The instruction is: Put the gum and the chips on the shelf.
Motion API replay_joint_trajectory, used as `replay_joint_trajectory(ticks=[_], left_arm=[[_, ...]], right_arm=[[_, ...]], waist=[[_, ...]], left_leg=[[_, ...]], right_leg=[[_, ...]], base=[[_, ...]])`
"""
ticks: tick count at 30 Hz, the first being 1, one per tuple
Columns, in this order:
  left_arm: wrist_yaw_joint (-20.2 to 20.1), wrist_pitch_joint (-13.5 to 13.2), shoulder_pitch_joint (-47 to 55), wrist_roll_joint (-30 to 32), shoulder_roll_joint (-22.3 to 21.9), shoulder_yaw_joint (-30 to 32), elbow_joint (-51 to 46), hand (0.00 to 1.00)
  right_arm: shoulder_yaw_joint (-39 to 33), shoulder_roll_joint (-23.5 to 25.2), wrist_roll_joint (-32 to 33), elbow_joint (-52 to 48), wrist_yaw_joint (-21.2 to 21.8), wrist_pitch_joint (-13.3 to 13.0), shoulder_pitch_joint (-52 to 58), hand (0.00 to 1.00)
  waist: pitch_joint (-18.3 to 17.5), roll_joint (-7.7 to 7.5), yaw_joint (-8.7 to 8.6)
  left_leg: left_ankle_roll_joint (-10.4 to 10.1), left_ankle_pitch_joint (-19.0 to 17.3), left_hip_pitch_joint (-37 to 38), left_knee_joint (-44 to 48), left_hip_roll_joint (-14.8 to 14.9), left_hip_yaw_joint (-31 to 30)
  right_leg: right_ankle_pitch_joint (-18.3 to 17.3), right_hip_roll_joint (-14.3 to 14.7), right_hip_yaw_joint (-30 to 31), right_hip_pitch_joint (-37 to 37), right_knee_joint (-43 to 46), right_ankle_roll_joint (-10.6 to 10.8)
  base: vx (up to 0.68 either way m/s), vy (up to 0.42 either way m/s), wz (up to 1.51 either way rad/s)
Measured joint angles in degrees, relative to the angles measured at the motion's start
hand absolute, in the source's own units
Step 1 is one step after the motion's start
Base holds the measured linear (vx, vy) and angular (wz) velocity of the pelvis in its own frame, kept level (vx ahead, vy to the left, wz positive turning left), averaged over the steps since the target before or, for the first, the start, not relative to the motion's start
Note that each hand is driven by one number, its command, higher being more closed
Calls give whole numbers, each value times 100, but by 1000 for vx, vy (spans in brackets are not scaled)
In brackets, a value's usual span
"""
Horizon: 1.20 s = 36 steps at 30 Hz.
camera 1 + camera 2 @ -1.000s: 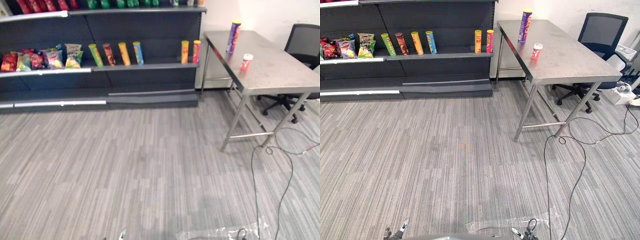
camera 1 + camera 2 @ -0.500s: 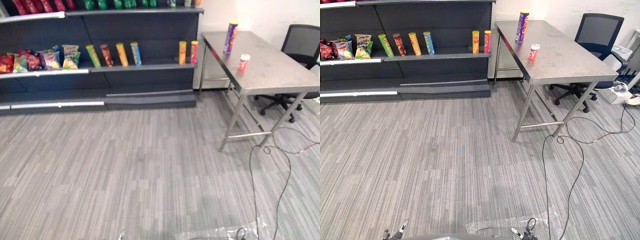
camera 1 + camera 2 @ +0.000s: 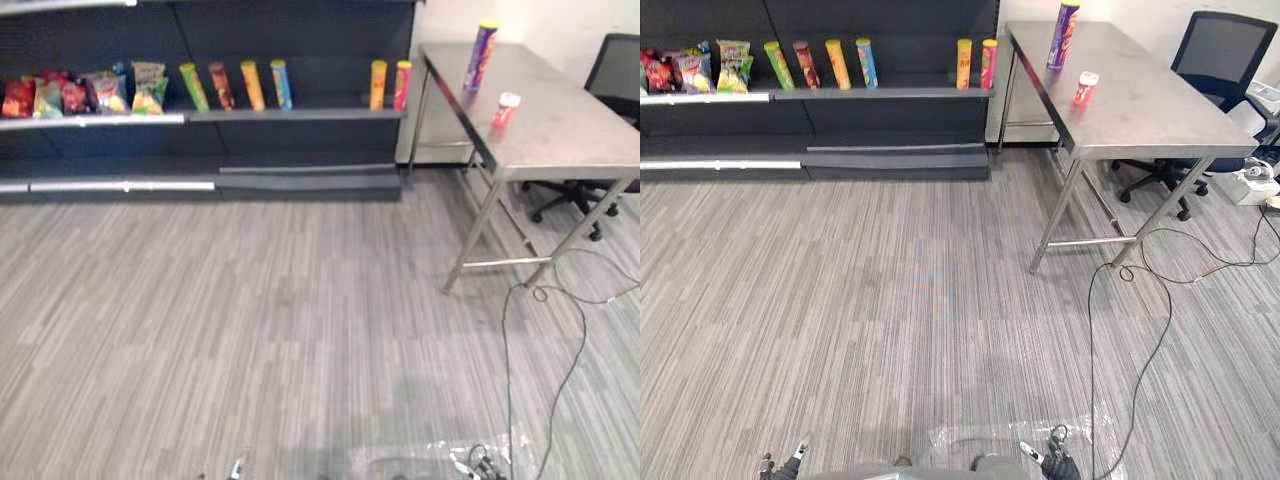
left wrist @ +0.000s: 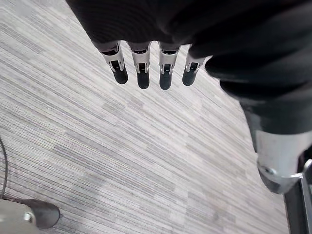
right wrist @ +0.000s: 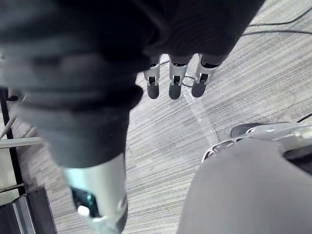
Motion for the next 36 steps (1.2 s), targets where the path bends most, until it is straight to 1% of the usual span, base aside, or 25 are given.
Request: replay_joint_trajectory(ticks=[1,2,5,6,8,10,13,14,15,17,18,19,20,21,24,25,27,28,29,30,31,32,33,34,36], left_arm=[[2,-4,4,-43,-16,63,-21,0],[2,-9,49,-119,-42,153,-115,0],[4,-16,150,-152,-189,328,-234,0],[-5,-16,163,-161,-203,335,-234,0],[-19,-18,179,-172,-324,460,-236,0],[-27,-41,174,-151,-327,500,-239,0],[-28,-64,183,-124,-347,500,-354,0],[-27,-67,199,-94,-351,501,-385,0],[-23,-65,228,78,-360,552,-410,0],[-16,-71,232,138,-362,554,-451,0],[-27,-57,201,140,-266,536,-520,0],[-28,-53,200,139,-261,536,-620,0],[-28,-53,202,139,-264,531,-628,0],[-28,-52,217,138,-264,526,-627,0],[-133,-62,249,122,-261,431,-630,0],[-199,-65,266,123,-262,435,-648,0],[-223,-72,308,121,-227,440,-678,0],[-235,-72,372,120,-200,427,-738,0],[-229,-75,443,117,-188,420,-869,0],[-217,-77,452,114,-193,417,-912,0],[-185,-77,440,105,-187,385,-931,0],[-139,-77,417,86,-176,378,-1005,0],[-94,-76,392,68,-183,367,-1013,0],[17,-73,353,64,-211,361,-1013,0],[176,-68,337,78,-295,373,-994,0]], right_arm=[[-3,1,1,-5,5,-3,-17,0],[-6,-8,2,-13,16,-2,-9,0],[-23,-73,-4,-73,33,-2,2,0],[-23,-99,-22,-97,38,-3,3,0],[-26,-179,-64,-214,85,-6,37,0],[-25,-178,-54,-212,234,4,92,0],[-26,-211,-25,-213,445,-44,175,0],[-18,-231,-4,-215,504,-63,177,0],[-17,-252,12,-211,528,-94,171,0],[0,-212,9,-228,563,-97,176,0],[0,-146,-4,-231,595,-99,161,0],[-2,-99,-7,-227,594,-99,167,0],[-3,-103,-14,-226,584,-99,168,0],[-9,-111,-39,-222,555,-98,168,0],[-61,-104,-60,-216,469,-93,208,0],[-74,-98,-70,-221,468,-92,241,0],[-129,-41,-208,-236,454,-94,279,0],[-217,-13,-227,-256,436,-103,279,0],[-228,4,-226,-287,397,-126,278,0],[-228,12,-224,-313,376,-135,292,0],[-230,33,-219,-329,348,-169,326,0],[-227,56,-216,-328,333,-175,321,0],[-225,54,-215,-328,324,-181,323,0],[-222,47,-195,-329,290,-216,316,0],[-217,25,-141,-384,259,-276,324,0]], waist=[[57,-11,4],[103,54,25],[236,128,36],[269,160,38],[386,280,31],[460,259,38],[507,331,10],[513,356,12],[548,405,44],[508,322,40],[494,182,29],[472,145,20],[445,151,29],[378,100,35],[184,134,45],[85,128,41],[5,94,43],[-43,61,27],[-102,38,27],[-111,40,27],[-122,30,12],[-126,-15,28],[-123,-7,20],[-119,40,10],[-90,114,-3]], left_leg=[[-71,-80,-366,755,85,21],[-78,-62,-753,1531,200,68],[-60,59,-1224,2573,423,154],[-32,-16,-1235,2647,453,171],[-129,-264,-1315,2530,633,147],[-173,-241,-1329,1949,740,110],[-422,-75,-1292,954,890,-391],[-433,-69,-1245,851,913,-493],[-502,113,-1179,1061,900,-319],[-349,15,-1177,1157,766,-247],[-206,-77,-1190,1269,588,-139],[-78,-207,-1199,1374,422,-89],[-37,-268,-1199,1404,359,-33],[49,-351,-1189,1427,235,17],[271,-611,-1176,1482,-130,175],[346,-686,-1127,1454,-274,179],[402,-718,-985,1280,-378,212],[437,-718,-858,1101,-423,199],[476,-698,-653,859,-473,196],[554,-655,-520,750,-479,171],[633,-610,-337,593,-456,129],[655,-608,-140,454,-408,50],[655,-608,-43,377,-362,10],[640,-604,158,196,-234,-28],[587,-613,457,-74,-29,-50]], right_leg=[[-133,-5,1,-37,127,-43],[-188,-5,9,-72,250,-66],[-308,10,111,-67,515,-110],[-311,10,163,-67,541,-111],[-312,9,334,-62,583,-114],[-337,-79,406,-70,666,-74],[-466,-148,561,-70,843,140],[-506,-142,621,-82,902,206],[-578,-222,840,43,950,346],[-568,-321,948,77,1004,371],[-682,-564,1046,32,1021,549],[-725,-726,1115,62,984,634],[-727,-788,1139,80,938,640],[-736,-889,1159,127,842,703],[-557,-1251,1245,194,751,948],[-454,-1390,1281,-19,1185,1002],[-250,-1523,1285,-358,1871,883],[30,-1597,1224,-645,2489,531],[459,-1712,1159,-939,3030,377],[626,-1738,1129,-1010,3271,408],[628,-1709,974,-1125,3680,431],[262,-1583,666,-1181,3943,381],[55,-1474,465,-1207,3998,392],[-261,-1212,100,-1295,3982,350],[-446,-843,-265,-1506,3593,182]], base=[[-198,-83,9],[-134,-70,5],[-78,-12,-9],[-32,51,-28],[-21,85,-32],[34,164,-17],[85,252,-19],[197,432,-49],[209,444,-47],[178,297,-25],[168,309,-1],[163,325,0],[164,296,-3],[214,270,0],[269,259,1],[265,176,6],[274,148,4],[274,107,3],[265,94,7],[278,64,12],[361,-10,17],[308,-24,17],[343,-95,14],[212,-82,9],[269,-125,6]])
